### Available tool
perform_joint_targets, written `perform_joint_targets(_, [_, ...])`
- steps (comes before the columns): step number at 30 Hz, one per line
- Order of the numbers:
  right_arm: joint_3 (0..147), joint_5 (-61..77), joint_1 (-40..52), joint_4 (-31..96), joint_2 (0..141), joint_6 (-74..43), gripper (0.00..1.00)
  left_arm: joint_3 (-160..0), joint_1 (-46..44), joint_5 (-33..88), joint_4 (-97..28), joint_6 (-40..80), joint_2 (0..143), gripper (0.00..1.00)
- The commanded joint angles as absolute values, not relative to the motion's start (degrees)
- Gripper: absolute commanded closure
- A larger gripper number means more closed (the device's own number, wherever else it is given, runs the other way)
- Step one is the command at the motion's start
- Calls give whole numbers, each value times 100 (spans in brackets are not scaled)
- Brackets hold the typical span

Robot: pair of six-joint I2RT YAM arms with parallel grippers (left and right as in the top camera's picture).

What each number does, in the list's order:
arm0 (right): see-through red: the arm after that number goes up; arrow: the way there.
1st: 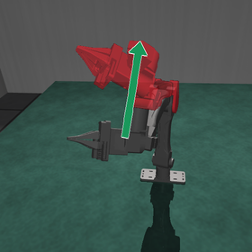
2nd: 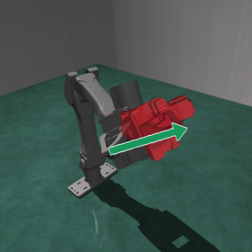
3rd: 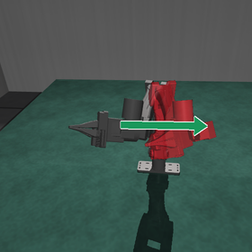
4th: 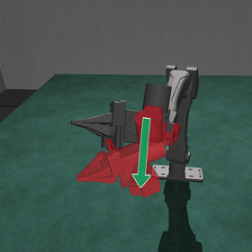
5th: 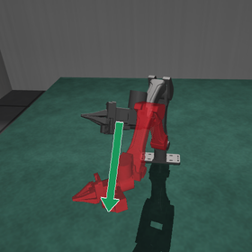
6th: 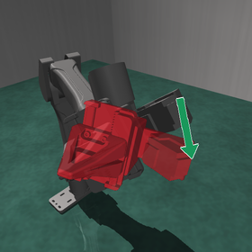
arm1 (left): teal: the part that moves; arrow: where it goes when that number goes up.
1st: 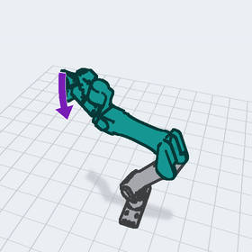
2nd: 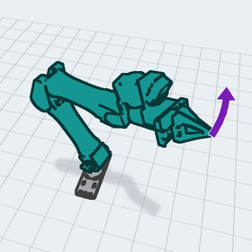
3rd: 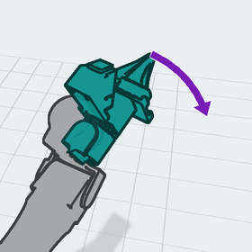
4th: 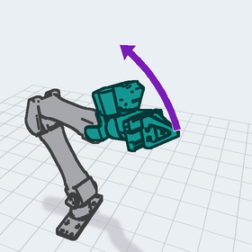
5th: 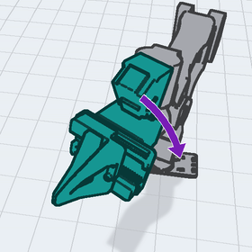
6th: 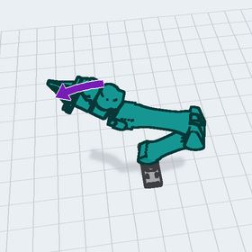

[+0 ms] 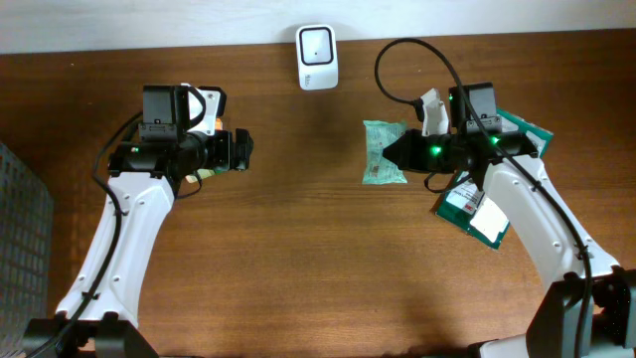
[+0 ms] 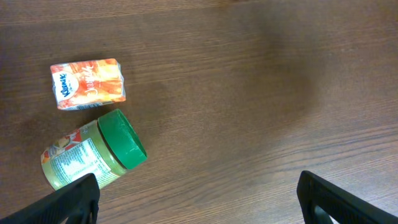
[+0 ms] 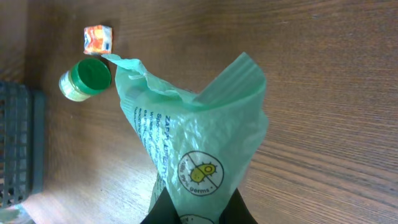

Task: Scan the item barcode
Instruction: 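Grasp the mint-green packet with the right gripper and lift, then hold the mint-green packet in front of the white scanner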

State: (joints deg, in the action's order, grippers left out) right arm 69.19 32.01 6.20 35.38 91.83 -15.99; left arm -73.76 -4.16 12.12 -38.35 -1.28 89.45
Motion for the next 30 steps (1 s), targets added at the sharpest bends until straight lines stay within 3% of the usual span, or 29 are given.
perform_joint_targets(1, [6945,3234,635,3548,9109,-1391,96,-7456,-395,1216,-3826,-176,8868,1])
perform_joint_targets(20, [6945,3306,635,3664,9111,-1249,96,-7456,-395,1216,-3826,-174,8868,1])
perform_joint_targets(30, [7387,5540,635,3216,9111,-1688,96,-7456,-397,1216,-3826,-174,8868,1])
